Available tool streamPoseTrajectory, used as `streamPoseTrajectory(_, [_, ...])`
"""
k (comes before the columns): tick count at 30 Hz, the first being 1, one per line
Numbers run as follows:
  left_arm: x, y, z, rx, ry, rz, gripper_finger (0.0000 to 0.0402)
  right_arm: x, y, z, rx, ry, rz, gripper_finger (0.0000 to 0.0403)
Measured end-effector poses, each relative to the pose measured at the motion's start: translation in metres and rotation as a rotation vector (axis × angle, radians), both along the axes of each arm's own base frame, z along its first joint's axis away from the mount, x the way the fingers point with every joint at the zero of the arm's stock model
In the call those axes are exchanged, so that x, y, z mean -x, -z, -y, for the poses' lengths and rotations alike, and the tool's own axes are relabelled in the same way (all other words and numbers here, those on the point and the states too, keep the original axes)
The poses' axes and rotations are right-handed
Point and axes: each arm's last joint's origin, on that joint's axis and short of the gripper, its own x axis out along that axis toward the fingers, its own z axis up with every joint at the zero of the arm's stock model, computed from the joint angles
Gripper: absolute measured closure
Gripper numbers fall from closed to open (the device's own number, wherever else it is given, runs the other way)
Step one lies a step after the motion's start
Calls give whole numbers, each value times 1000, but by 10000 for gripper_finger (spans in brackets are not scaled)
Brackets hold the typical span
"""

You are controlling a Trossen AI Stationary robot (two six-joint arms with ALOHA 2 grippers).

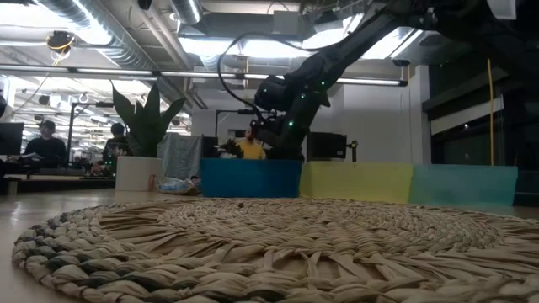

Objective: Pick and place Granola Bars by type
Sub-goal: Put the yellow granola bar into the blue bin

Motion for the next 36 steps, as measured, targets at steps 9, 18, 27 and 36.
streamPoseTrajectory(9, [-8, 3, -2, 5, 0, -20, 231, 0, 0, 4, -21, 58, 20, 363])
streamPoseTrajectory(18, [-11, 5, -3, 9, 2, -32, 231, -4, -11, 9, -24, 81, 45, 372])
streamPoseTrajectory(27, [-11, 5, -3, 16, 0, -30, 231, -13, -32, 14, 4, 82, 112, 310])
streamPoseTrajectory(36, [-11, 5, -3, 12, 2, -32, 231, -11, -31, 12, -59, 77, 107, 213])
